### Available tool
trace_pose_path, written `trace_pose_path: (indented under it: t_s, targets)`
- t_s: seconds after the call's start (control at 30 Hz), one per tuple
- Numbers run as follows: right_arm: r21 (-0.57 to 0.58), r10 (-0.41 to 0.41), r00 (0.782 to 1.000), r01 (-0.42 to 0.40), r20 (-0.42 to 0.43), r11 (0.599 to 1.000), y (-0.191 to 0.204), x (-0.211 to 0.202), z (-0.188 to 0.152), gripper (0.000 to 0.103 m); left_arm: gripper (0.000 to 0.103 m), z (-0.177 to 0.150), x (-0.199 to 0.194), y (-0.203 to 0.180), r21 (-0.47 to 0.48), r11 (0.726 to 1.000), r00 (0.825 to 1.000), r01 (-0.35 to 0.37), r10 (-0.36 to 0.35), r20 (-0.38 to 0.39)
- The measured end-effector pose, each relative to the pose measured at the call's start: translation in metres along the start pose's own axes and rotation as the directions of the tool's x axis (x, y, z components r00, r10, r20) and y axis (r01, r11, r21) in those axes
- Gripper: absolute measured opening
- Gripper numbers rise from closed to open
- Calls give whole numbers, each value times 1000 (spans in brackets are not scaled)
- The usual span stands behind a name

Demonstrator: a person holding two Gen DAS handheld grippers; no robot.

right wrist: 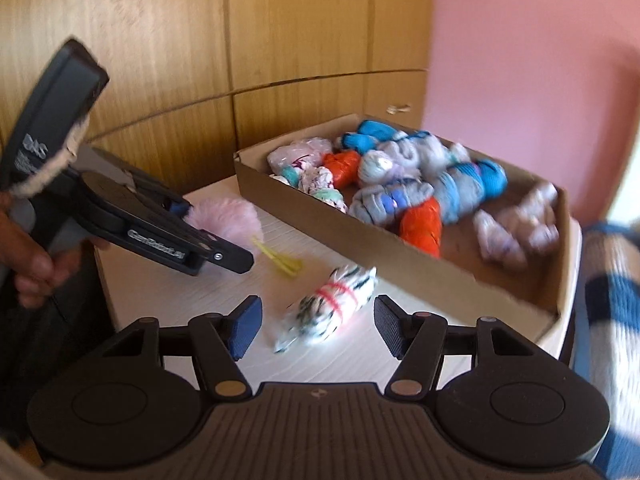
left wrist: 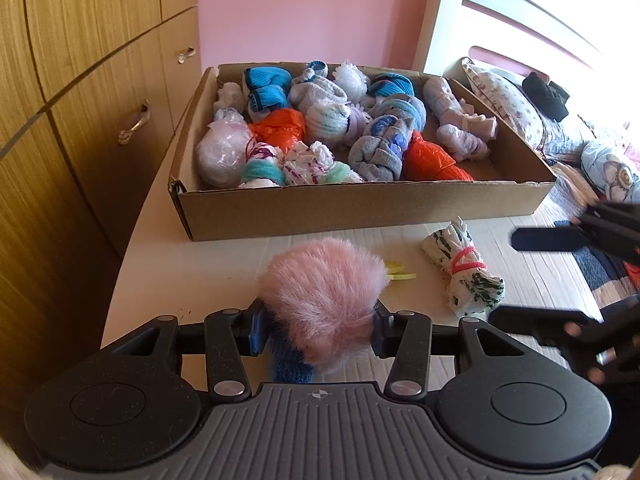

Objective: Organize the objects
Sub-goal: 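Grasp the white bundle with red bands with the right gripper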

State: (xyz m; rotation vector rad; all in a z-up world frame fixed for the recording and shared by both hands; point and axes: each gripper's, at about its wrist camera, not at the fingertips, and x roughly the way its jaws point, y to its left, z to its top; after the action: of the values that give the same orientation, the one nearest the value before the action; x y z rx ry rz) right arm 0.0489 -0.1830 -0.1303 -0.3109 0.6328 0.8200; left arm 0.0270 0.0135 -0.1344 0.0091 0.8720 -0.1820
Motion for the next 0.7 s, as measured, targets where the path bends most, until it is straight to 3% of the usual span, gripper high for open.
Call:
trace_pose_path:
  t_s: [0.33,0.57,0.7]
  targets:
    - [-235,136,989,-145,-55,961,-18,28,13,55,55,0,0,5,-8,1000,1000,-2,2,5]
    - [-263,215,974,-227,-74,938,-28,41,17,56,55,1,0,7,-1,1000,1000,-1,1,-2]
    - [-254,220,973,-231,-69,939,-31,42,14,60,56,2,1,5,5,1000,1000,-3,3,-3]
